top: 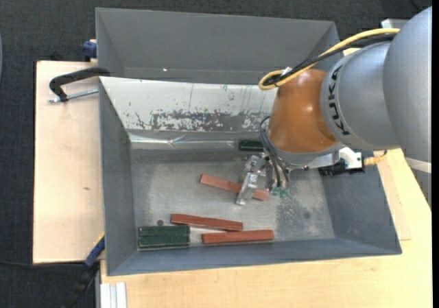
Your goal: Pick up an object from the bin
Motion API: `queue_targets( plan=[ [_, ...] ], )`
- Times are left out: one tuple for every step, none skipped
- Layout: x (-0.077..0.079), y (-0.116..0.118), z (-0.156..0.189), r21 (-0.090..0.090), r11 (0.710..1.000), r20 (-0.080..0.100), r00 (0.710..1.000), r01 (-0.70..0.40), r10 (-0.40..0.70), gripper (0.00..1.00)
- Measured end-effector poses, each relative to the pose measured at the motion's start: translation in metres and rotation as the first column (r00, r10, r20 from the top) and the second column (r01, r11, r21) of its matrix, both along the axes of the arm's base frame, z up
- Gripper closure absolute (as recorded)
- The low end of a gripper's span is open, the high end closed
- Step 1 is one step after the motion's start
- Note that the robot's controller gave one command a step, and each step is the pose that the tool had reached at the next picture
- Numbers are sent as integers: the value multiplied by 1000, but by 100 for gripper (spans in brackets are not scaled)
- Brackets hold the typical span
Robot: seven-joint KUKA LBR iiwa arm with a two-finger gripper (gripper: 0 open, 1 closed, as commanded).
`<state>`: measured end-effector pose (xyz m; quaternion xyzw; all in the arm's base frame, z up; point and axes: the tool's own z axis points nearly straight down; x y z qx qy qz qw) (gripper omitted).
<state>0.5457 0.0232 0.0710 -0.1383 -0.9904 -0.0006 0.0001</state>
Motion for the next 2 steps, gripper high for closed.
queue_targets(
  plan=[
    [0, 0, 0, 0, 1000, 0, 1000, 0, 0, 100],
    [41, -25, 166, 0, 999, 8, 999, 51, -51, 100]
  ],
)
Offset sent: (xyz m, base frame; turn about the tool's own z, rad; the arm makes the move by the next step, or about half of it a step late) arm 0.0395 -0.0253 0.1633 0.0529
